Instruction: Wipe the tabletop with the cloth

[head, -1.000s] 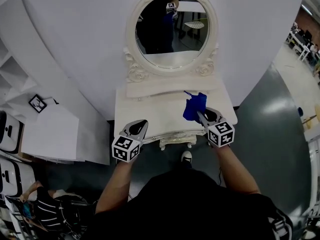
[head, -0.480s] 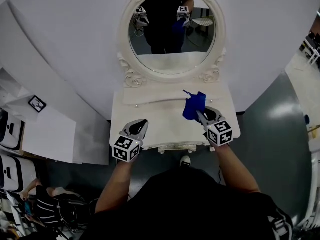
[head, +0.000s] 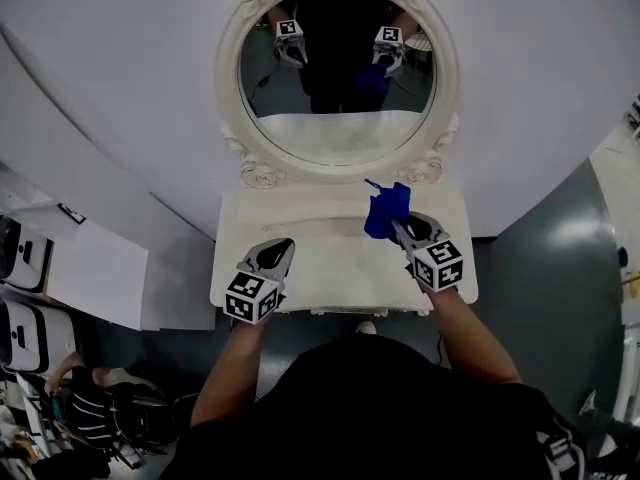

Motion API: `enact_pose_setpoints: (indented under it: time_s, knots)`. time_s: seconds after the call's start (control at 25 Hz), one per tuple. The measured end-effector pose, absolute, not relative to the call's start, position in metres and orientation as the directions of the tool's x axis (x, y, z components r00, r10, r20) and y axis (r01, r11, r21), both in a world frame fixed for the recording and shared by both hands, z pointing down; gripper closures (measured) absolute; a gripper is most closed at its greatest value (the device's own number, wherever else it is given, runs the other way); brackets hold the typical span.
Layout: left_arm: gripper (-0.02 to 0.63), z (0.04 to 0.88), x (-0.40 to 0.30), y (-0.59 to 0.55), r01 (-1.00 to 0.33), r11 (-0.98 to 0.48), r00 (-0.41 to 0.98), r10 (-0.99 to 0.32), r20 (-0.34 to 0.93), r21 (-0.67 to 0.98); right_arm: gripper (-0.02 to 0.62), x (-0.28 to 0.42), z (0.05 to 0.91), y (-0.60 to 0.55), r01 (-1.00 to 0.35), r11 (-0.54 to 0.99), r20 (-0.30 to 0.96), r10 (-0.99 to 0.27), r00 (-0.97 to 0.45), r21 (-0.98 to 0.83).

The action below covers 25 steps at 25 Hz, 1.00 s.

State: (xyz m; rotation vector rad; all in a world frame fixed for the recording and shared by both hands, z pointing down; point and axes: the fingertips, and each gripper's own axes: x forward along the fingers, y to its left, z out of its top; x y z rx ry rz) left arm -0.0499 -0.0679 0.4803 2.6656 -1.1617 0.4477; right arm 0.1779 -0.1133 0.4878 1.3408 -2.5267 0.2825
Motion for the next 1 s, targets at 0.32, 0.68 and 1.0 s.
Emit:
enact_pose_setpoints:
  time_s: [0.32,0.68,1.0]
  knots:
    - [0.594,0.479,-0.019,-0.099,-0.759,-0.648,0.621,-0.69,0.372,0.066,0.534,0.203,0.498,-0.149,-0.808,0.586,0.344,-0.746,-0.57,-0.066]
    - [0.594,0.481,-0.009,-0.111,-0.763,-0.644,0.612,-0.689,0.388,0.057,0.534,0.211,0.501,-0.165,-0.803,0.592,0.343,-0.741,-0.577,-0.072]
    - [0.594,0.485,-0.021,-0.124,-0.744,-0.665,0.639,-0.675,0.369,0.072,0.534,0.201,0.498,-0.173,-0.821,0.569,0.35,-0.761,-0.546,-0.045]
